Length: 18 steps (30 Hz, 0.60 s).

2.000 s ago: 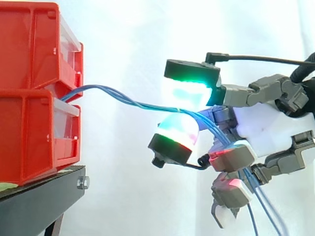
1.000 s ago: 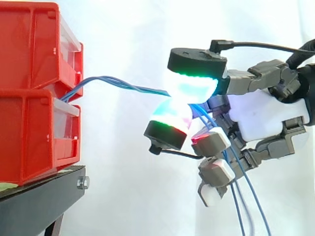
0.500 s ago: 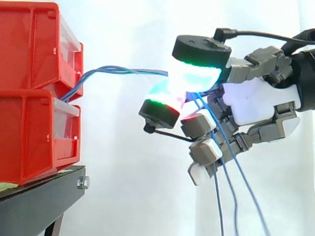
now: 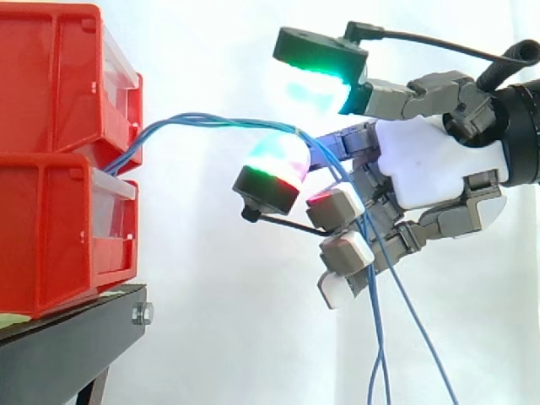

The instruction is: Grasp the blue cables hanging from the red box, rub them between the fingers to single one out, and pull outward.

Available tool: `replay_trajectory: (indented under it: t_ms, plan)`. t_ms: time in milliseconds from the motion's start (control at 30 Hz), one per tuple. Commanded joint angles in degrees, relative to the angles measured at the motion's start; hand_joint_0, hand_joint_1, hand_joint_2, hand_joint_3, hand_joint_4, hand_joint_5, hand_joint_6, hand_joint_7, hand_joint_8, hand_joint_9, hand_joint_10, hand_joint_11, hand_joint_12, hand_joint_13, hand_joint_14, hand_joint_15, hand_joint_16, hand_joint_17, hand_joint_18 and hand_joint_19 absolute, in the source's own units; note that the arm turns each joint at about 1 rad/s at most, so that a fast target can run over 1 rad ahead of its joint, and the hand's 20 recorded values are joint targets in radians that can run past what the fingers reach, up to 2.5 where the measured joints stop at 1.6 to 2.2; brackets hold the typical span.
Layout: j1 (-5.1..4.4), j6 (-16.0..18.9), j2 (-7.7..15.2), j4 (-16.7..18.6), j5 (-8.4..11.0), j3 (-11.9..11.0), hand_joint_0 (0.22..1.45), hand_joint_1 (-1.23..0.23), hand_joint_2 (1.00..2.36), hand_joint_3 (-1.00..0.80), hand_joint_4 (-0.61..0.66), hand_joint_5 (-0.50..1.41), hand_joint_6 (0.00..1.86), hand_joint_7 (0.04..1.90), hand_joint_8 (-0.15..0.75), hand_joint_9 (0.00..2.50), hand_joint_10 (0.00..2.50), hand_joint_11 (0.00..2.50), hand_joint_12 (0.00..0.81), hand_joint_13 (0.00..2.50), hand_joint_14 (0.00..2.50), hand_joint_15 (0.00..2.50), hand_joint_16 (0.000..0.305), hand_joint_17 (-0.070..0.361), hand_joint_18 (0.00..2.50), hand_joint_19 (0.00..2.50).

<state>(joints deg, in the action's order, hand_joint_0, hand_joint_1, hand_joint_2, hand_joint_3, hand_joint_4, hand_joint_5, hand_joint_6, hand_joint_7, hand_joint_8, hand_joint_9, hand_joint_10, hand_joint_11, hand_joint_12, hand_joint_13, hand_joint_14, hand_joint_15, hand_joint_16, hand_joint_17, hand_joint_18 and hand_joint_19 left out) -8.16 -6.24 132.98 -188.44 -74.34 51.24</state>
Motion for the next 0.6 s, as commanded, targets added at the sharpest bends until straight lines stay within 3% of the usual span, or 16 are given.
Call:
replay_trajectory:
  t_ms: [0,100,267,333,567]
  plan:
    - [0.08,0.0,0.0,0.0,-0.01,0.0,0.56,-0.6,1.0,-0.5,-0.07,-0.14,0.83,1.16,0.226,1.17,0.03,0.97,0.353,0.94,0.03,0.88,0.049,0.111,0.58,0.72]
    - [-0.01,0.0,0.0,-0.08,-0.01,0.0,0.59,-0.67,1.01,-0.3,-0.07,-0.14,0.84,1.19,0.228,1.18,0.03,0.98,0.351,0.95,0.03,0.89,0.048,0.109,0.58,0.72]
    - [-0.01,0.0,0.0,-0.17,-0.01,0.0,0.58,-0.74,1.02,-0.13,-0.06,-0.14,0.85,1.25,0.25,1.18,0.03,0.97,0.376,0.96,0.03,0.88,0.053,0.118,0.62,0.68]
    - [-0.01,0.0,0.0,-0.26,-0.01,0.0,0.58,-0.71,1.02,-0.17,-0.07,-0.13,0.86,1.17,0.218,1.19,0.03,0.91,0.362,0.96,0.03,0.86,0.052,0.117,0.62,0.69]
    - [-0.27,0.0,0.0,-0.35,0.07,0.0,0.58,-0.53,1.01,-0.29,-0.08,-0.07,0.76,1.23,0.178,1.26,0.03,0.82,0.332,0.96,0.03,0.82,0.047,0.106,0.61,0.72]
